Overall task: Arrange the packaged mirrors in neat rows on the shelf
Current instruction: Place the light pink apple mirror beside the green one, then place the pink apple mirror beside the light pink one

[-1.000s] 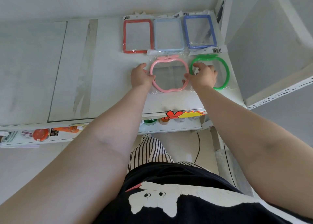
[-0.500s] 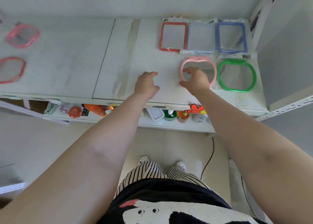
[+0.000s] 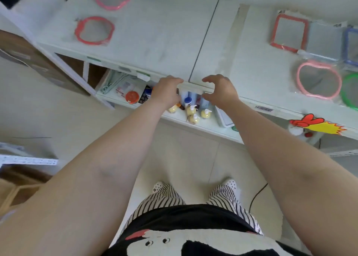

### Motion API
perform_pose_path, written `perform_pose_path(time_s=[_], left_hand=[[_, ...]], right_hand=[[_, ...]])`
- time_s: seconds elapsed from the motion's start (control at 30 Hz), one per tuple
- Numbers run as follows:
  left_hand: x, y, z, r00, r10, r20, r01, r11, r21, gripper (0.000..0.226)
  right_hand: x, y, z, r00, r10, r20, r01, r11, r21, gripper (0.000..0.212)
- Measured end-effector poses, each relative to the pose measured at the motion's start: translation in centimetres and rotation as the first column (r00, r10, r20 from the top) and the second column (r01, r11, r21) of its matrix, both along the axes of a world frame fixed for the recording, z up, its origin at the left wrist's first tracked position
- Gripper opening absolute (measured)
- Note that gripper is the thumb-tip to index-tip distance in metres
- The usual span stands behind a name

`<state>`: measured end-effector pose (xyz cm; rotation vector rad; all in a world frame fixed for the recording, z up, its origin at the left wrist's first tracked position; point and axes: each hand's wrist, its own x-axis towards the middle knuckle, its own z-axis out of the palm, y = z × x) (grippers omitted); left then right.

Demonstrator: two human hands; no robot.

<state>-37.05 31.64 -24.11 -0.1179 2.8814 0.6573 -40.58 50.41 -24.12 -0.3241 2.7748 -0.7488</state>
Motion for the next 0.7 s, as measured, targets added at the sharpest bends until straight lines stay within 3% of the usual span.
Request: perform_pose_path(time_s=[0.13, 0.4, 0.7], left_hand=[[2.4, -7.9, 0.2, 0.999, 0.014, -0.034, -0.016, 0.999, -0.051, 0.036], [3.0, -18.5, 0.1, 0.992, 0.101, -0.071, -0.104, 0.994, -0.034, 0.05], [-2.4, -27.5, 1.4, 0.97, 0.237, -0.049, -0.24, 0.967, -0.08, 0.061]], right_hand=[[1.4, -8.2, 0.0, 0.999, 0.051, 0.001, -0.051, 0.999, 0.01, 0.051], [0.3, -19.1, 0.2, 0.986, 0.164, 0.013, -0.164, 0.986, 0.041, 0.05], [-7.0, -29.0, 0.8, 0.946, 0.314, -0.075, -0.313, 0.949, 0.025, 0.048]])
